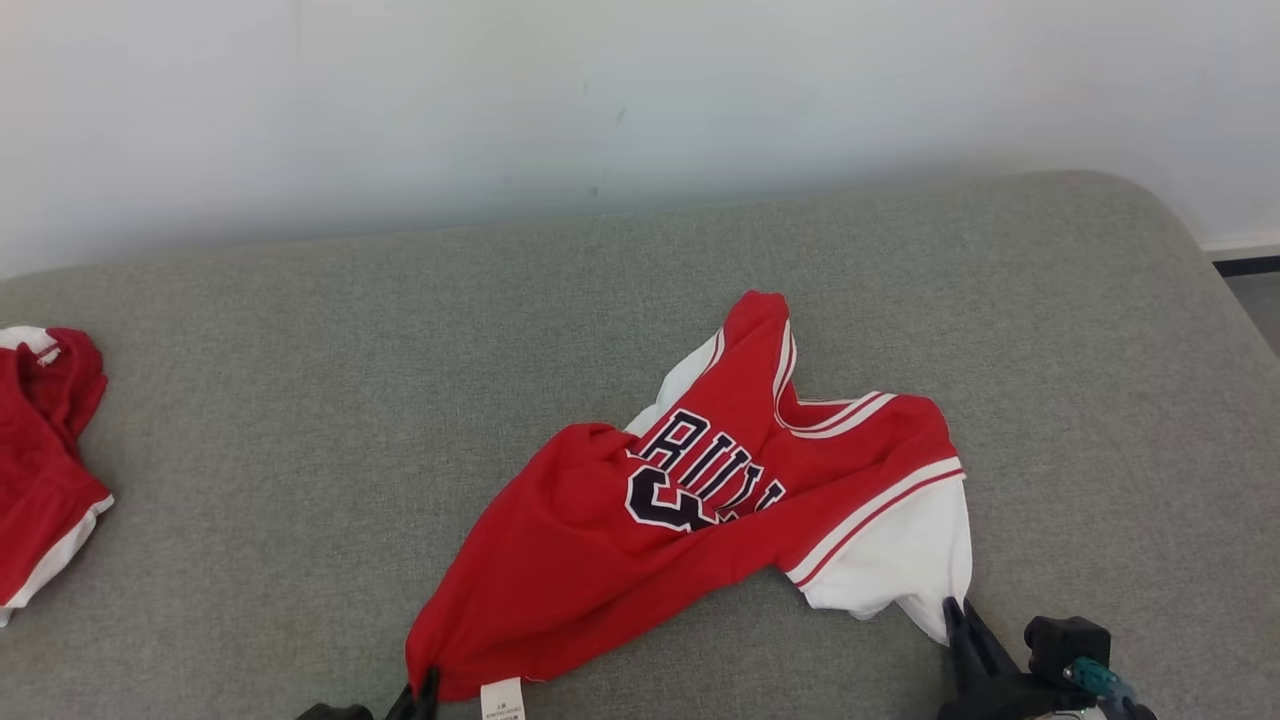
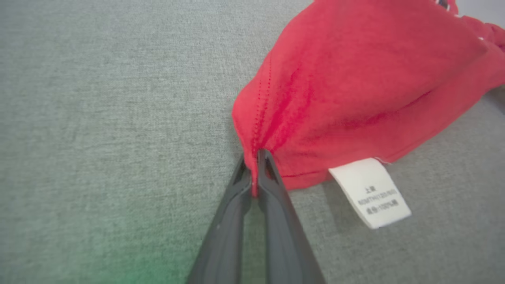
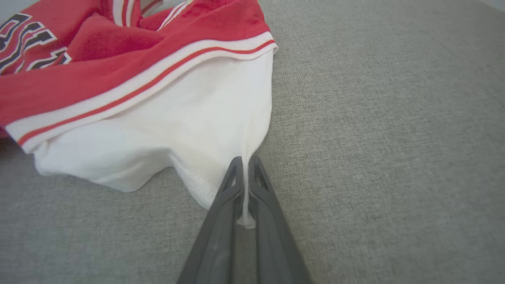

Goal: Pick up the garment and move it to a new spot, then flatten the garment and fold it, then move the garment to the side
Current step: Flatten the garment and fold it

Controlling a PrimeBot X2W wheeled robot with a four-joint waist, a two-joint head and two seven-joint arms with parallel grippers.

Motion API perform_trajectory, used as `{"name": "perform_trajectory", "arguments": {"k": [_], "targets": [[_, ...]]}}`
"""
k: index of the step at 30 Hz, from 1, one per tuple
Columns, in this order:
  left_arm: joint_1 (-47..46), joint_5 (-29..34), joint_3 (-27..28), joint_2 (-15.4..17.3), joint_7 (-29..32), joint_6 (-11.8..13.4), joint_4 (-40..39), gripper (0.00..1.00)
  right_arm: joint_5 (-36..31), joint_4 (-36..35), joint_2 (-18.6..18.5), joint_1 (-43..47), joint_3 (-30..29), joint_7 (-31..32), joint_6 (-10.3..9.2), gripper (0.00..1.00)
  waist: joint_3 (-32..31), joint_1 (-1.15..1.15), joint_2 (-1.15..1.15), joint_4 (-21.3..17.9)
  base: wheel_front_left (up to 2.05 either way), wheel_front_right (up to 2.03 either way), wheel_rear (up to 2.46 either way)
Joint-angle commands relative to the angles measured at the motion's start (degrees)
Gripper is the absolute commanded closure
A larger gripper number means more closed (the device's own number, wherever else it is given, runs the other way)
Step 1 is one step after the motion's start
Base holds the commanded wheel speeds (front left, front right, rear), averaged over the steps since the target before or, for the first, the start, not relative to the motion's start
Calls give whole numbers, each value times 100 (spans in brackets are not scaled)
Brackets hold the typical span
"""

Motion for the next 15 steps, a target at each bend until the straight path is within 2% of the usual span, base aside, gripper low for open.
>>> {"name": "perform_trajectory", "arguments": {"k": [1,9,15], "targets": [[113,-43,46,-11,39,-6,-21,100,55,-75,10,200,6,8,-13,100,-125,0,-1,30,0,0,0],[534,84,454,35,22,45,-1076,100,513,-918,5,667,154,6,-13,100,-215,0,-1,84,0,0,0],[168,181,545,242,40,38,-1770,100,854,-1636,-235,319,380,46,-13,100,-103,0,-1,55,0,0,0]]}}
